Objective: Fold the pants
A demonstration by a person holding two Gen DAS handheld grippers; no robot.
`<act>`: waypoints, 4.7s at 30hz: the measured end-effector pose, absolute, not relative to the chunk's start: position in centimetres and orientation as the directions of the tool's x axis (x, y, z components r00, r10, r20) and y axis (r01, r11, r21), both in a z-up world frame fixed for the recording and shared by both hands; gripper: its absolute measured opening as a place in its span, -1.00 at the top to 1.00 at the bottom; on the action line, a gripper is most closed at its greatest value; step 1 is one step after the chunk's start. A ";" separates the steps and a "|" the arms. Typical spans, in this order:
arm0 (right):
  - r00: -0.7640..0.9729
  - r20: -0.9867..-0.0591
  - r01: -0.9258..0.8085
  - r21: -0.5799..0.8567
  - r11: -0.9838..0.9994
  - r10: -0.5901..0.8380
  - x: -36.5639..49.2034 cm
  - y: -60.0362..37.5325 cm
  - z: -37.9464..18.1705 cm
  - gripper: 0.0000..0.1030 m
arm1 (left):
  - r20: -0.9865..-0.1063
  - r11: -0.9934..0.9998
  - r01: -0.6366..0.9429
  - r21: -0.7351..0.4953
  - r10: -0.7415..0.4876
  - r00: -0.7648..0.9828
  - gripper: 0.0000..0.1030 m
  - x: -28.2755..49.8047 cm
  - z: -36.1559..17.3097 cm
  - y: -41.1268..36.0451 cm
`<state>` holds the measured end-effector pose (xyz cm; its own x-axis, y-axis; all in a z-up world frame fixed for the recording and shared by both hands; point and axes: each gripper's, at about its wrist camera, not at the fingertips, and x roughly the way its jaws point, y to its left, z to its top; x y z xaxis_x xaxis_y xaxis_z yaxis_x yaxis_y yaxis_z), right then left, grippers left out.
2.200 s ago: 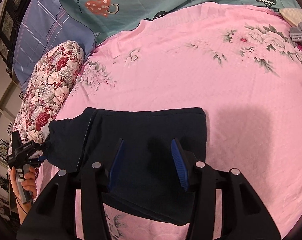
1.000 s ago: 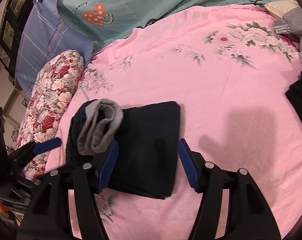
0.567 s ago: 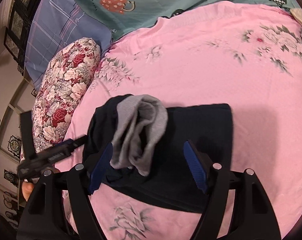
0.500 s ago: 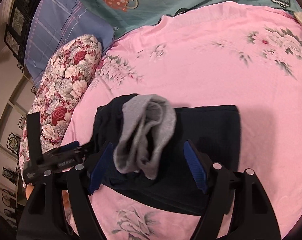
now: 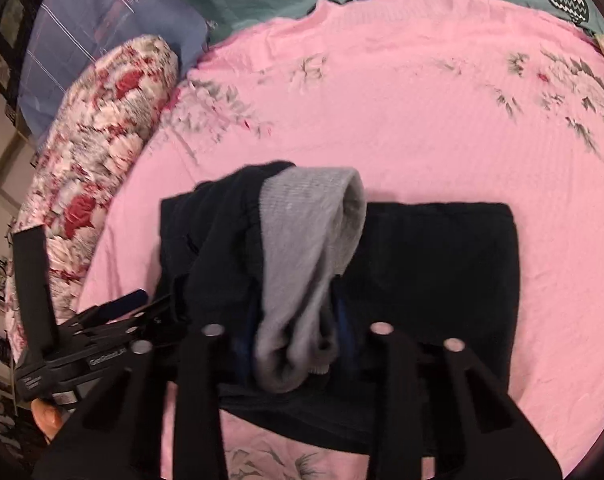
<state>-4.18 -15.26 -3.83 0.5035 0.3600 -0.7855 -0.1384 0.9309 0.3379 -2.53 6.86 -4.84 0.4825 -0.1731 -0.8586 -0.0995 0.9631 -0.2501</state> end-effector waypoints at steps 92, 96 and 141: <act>0.606 -0.750 0.002 0.335 0.942 0.265 -12.1 -27.7 -3.4 -0.53 | -0.889 0.957 0.040 -0.288 -0.282 0.361 -0.96 -3.1 -4.3 1.1; 0.605 -0.750 0.020 0.350 0.936 0.268 -12.2 -28.3 -3.6 -0.53 | -0.894 0.957 0.030 -0.289 -0.281 0.350 -0.96 -2.7 -4.8 1.1; 0.438 -0.676 -0.026 0.650 0.760 0.593 -9.2 -28.7 -6.9 -0.60 | -0.855 0.875 -0.012 -0.484 -0.471 0.216 -0.96 -0.4 -6.4 2.1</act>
<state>-9.21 -28.66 -6.93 0.4378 0.5931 -0.6757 -0.0258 0.7595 0.6500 -0.43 2.08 -6.38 0.2162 -0.4706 -0.8555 -0.0122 0.8748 -0.4843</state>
